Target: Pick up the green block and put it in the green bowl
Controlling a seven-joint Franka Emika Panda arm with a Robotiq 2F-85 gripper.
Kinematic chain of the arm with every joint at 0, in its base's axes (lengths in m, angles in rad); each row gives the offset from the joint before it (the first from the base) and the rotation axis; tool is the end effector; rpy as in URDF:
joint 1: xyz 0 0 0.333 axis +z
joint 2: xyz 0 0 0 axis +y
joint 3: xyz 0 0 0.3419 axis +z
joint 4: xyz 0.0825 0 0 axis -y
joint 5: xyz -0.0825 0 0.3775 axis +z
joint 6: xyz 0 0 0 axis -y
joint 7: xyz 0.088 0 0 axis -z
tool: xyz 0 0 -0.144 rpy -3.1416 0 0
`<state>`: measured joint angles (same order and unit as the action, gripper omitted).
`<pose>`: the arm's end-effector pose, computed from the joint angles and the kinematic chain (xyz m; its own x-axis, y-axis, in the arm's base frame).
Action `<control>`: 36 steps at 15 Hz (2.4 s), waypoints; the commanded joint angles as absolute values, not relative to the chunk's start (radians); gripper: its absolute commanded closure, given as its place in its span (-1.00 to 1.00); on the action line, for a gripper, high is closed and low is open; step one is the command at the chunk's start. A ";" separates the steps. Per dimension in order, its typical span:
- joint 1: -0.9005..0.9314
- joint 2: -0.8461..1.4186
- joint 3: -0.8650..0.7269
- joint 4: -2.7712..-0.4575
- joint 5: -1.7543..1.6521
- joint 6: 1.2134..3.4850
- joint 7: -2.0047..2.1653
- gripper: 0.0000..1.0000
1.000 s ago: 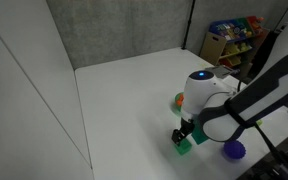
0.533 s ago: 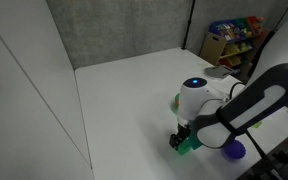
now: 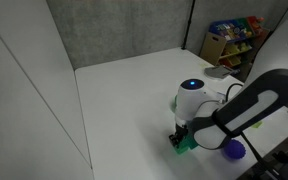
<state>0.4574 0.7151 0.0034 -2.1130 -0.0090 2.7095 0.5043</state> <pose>0.4940 0.2456 0.0500 0.9939 -0.0386 -0.1033 -0.0327 -0.9978 0.0577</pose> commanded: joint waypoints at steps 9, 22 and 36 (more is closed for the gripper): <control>0.435 0.561 -0.109 -2.012 -0.051 2.644 0.539 0.45; 0.432 0.633 -0.268 -1.915 -0.276 2.586 0.728 0.45; 0.402 0.476 -0.241 -1.940 -0.292 2.487 0.727 -1.00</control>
<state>0.4315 0.5596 -0.2664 -1.9242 -0.2611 2.5482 0.7229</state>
